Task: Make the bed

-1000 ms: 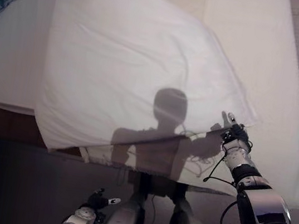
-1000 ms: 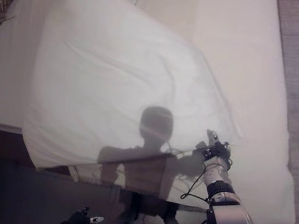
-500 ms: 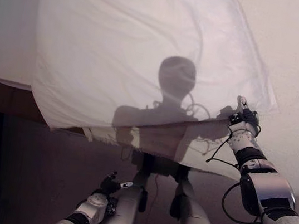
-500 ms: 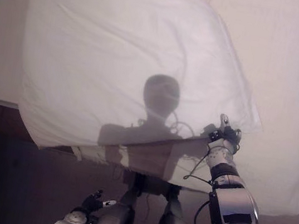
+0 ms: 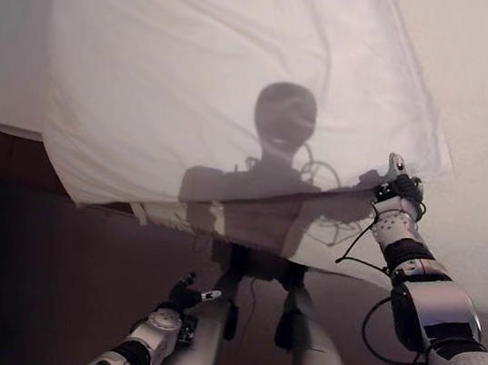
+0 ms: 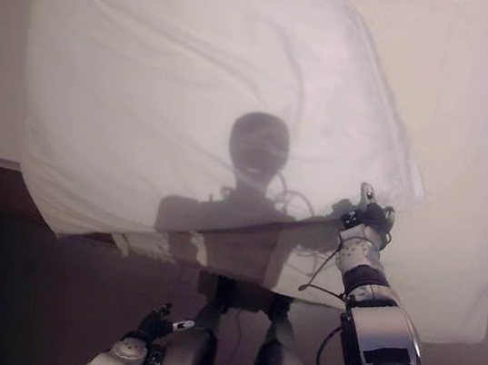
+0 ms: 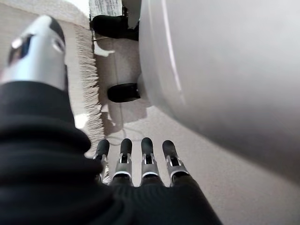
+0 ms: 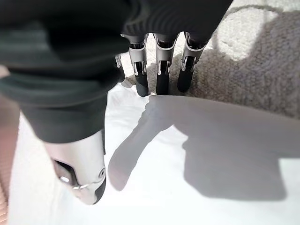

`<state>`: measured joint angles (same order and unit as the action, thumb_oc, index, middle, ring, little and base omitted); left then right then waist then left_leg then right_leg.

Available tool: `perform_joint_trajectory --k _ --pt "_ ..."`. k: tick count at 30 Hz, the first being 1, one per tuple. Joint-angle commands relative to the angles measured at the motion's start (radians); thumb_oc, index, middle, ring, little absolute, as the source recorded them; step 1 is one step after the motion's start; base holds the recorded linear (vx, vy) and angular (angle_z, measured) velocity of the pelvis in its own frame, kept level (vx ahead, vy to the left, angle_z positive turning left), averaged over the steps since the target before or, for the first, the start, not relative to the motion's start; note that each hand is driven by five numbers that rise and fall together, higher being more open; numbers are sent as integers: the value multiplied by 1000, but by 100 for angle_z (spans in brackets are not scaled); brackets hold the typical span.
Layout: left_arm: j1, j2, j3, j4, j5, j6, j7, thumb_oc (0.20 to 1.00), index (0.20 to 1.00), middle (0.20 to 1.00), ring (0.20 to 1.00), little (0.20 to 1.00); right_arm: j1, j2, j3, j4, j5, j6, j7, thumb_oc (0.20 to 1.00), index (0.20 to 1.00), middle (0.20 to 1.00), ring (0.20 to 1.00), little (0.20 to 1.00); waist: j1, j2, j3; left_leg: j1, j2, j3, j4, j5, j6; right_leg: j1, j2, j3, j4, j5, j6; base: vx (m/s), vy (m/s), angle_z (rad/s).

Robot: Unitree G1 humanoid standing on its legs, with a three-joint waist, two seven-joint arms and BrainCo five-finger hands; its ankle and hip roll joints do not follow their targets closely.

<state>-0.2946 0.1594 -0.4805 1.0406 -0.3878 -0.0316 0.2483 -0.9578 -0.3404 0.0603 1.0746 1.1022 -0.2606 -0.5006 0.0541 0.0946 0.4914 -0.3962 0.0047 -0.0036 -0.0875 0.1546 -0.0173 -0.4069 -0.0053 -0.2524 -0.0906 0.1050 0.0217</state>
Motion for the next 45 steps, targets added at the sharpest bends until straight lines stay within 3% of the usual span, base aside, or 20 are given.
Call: perform_joint_trajectory --k 1,4,12,20,30,36,40,45 --pt "-26 0 -12 9 -29 2 33 1000 1000 1000 1000 1000 4 18 46 -198 -107 -108 -48 1000 1000 1000 1000 1000 -14 -34 21 0 -76 43 0 -30 -24 14 -54 114 54 34 90 0 0 0" --pt "-30 -3 6 -3 -2 -14 57 1000 1000 1000 1000 1000 141 31 60 -380 -348 -116 -123 1000 1000 1000 1000 1000 -32 -36 28 2 -77 50 0 -31 -22 15 -57 114 55 35 93 0 0 0" --pt "-32 10 26 -20 41 -24 72 1000 1000 1000 1000 1000 273 22 -16 -416 -482 -128 -203 1000 1000 1000 1000 1000 -46 -24 28 6 -82 57 0 -35 -20 14 -66 120 58 36 98 0 0 0" --pt "-22 16 33 -22 35 -27 66 1000 1000 1000 1000 1000 316 28 -46 -315 -406 -129 -169 1000 1000 1000 1000 1000 -46 -11 28 10 -83 69 0 -38 -20 15 -71 122 57 39 102 -1 0 0" --pt "-19 11 19 -20 2 -16 53 1000 1000 1000 1000 1000 251 85 -29 -160 -124 -132 -33 1000 1000 1000 1000 1000 -31 -12 29 1 -81 68 0 -38 -21 5 -67 121 53 45 100 0 0 0" --pt "-15 18 11 -43 -15 -22 37 1000 1000 1000 1000 1000 157 56 14 -113 -108 -79 29 1000 1000 1000 1000 1000 -8 -12 29 -17 -79 61 0 -33 -21 -8 -64 113 49 48 100 0 0 0" --pt "-6 29 5 -60 -26 -32 17 1000 1000 1000 1000 1000 70 -7 55 -91 -136 -42 71 1000 1000 1000 1000 1000 15 -13 29 -29 -77 54 0 -33 -22 -16 -61 102 47 47 102 0 0 0" --pt "-10 36 7 -55 -20 -36 4 1000 1000 1000 1000 1000 12 -45 93 -132 -166 -42 85 1000 1000 1000 1000 1000 22 -19 29 -45 -75 50 0 -24 -25 -28 -61 92 47 49 102 3 -5 3"
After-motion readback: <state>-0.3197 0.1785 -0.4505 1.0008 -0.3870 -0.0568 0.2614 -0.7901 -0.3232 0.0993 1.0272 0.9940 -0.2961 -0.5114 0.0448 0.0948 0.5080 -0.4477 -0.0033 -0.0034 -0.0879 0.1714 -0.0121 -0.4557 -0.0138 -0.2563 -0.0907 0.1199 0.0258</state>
